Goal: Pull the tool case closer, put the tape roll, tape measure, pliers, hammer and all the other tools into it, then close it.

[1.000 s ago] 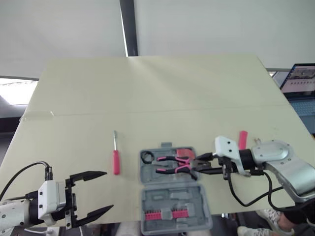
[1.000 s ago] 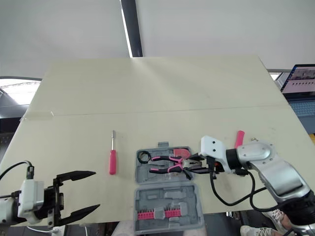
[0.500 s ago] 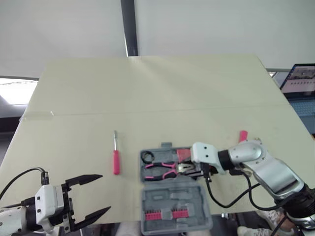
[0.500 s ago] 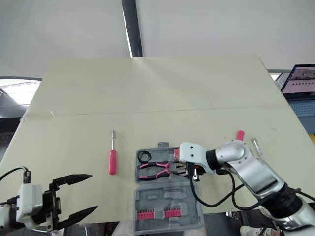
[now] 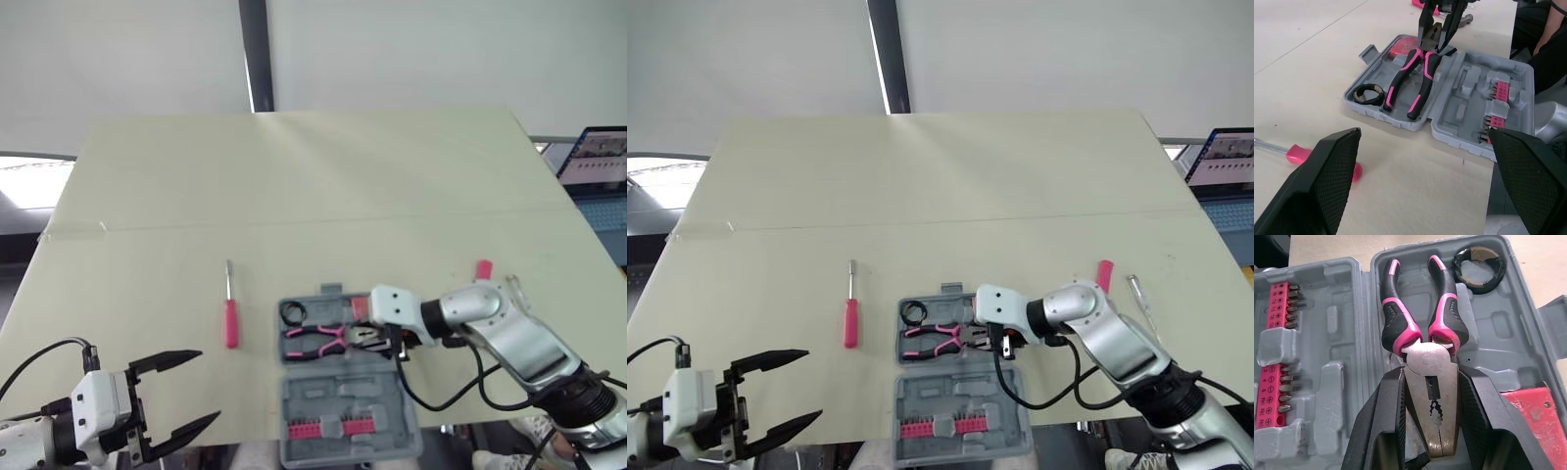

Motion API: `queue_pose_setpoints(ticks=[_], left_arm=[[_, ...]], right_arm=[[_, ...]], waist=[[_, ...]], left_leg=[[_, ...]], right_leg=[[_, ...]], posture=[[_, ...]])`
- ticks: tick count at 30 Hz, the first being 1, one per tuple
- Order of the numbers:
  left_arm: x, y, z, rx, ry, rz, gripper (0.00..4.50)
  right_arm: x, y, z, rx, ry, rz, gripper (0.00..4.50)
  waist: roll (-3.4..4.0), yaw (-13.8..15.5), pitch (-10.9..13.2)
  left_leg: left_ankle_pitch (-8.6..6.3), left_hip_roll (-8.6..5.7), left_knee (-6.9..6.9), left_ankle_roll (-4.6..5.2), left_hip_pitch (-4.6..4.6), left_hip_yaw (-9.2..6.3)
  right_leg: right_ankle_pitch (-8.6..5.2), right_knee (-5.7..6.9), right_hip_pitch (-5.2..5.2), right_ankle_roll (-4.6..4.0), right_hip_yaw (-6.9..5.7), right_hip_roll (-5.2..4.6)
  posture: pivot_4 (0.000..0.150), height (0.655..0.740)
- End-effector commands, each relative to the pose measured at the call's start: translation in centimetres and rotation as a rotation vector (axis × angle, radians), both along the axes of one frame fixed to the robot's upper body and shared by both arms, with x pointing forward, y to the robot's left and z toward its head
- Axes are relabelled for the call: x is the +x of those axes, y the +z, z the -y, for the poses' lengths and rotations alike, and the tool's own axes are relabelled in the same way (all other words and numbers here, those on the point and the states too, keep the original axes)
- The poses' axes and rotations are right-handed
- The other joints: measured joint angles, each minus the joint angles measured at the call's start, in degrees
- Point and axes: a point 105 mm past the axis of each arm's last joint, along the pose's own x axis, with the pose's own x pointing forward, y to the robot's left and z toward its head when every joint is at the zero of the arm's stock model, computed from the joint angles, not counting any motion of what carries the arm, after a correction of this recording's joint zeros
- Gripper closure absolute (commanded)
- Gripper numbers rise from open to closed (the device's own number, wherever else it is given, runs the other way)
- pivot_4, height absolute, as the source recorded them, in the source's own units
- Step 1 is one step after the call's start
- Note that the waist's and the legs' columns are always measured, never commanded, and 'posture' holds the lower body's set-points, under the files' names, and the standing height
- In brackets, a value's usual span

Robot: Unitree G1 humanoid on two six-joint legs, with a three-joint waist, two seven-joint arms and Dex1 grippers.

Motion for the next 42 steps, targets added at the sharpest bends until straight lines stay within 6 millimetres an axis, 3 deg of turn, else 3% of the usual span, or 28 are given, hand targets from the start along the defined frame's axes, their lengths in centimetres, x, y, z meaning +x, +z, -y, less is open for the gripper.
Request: queue_pose_setpoints(ticks=[1,37,42], left_arm=[[-0.3,0.4,0.5,-0.002,-0.013,0.024,0.06],[0.2,0.5,1.0,0.005,-0.024,0.031,0.06],[0.2,0.5,0.9,0.005,-0.025,0.031,0.0]], right_arm=[[0.0,0.8,-0.5,0.019,0.033,0.031,3.52],[0.4,-0.6,-0.8,0.063,0.028,-0.029,3.52],[0.5,-0.6,-0.8,0.058,0.027,-0.016,1.54]], waist=[[0.0,0.0,0.0],[0.0,-0.1,0.0],[0.0,-0.1,0.0]], left_leg=[[0.0,0.0,0.0,0.0,0.0,0.0],[0.0,0.0,-0.01,0.0,0.01,0.01],[0.0,0.0,-0.02,0.0,0.01,0.01]], right_leg=[[0.0,0.0,0.0,0.0,0.0,0.0],[0.0,0.0,-0.01,0.0,0.0,0.01],[0.0,0.0,-0.01,0.0,0.0,0.01]], posture=[[0.15,0.7373],[0.15,0.7373],[0.15,0.7373]])
